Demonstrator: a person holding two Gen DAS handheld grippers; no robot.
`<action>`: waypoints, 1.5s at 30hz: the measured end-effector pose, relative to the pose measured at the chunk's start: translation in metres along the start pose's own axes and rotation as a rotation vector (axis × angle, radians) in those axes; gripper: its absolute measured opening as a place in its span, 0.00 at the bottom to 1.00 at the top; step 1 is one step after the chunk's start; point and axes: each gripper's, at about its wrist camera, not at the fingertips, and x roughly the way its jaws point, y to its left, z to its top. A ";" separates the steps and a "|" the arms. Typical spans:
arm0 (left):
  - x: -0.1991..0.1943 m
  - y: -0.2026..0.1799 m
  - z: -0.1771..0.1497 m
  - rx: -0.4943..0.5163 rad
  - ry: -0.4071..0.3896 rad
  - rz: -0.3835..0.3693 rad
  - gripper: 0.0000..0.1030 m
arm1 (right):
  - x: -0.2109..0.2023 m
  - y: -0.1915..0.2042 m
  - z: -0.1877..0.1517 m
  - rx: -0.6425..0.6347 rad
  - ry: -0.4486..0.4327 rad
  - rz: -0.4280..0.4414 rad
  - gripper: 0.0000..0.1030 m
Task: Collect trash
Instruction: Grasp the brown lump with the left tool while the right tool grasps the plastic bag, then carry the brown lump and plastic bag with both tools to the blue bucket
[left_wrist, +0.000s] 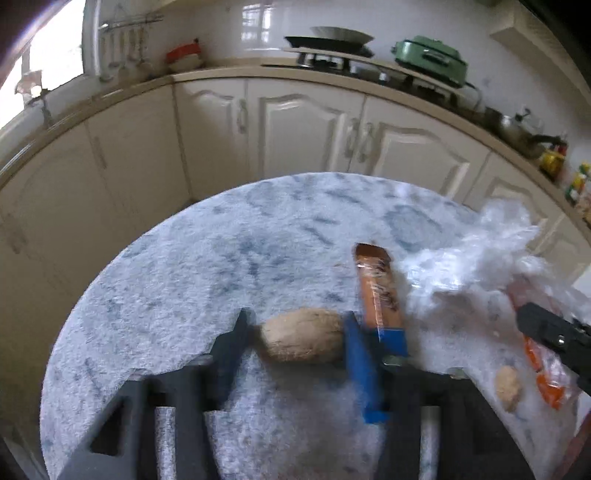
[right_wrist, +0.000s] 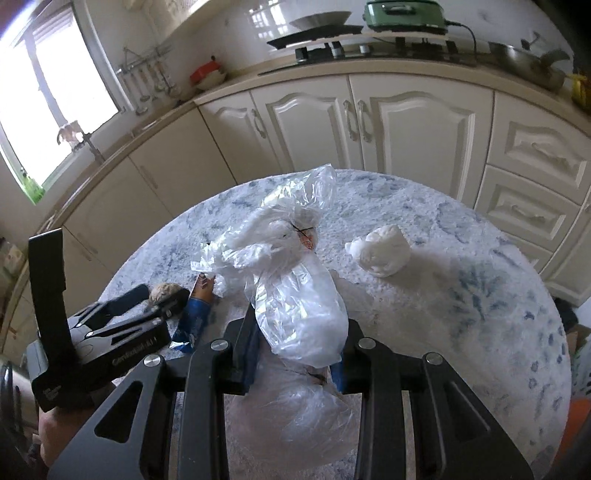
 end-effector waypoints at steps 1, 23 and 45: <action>0.000 0.001 -0.001 -0.007 0.001 -0.005 0.40 | -0.002 -0.001 0.000 -0.002 -0.005 -0.003 0.30; -0.150 -0.046 -0.044 0.042 -0.200 -0.100 0.40 | -0.123 -0.013 -0.027 0.012 -0.184 -0.018 0.30; -0.223 -0.193 -0.061 0.278 -0.303 -0.312 0.41 | -0.257 -0.140 -0.065 0.211 -0.380 -0.216 0.30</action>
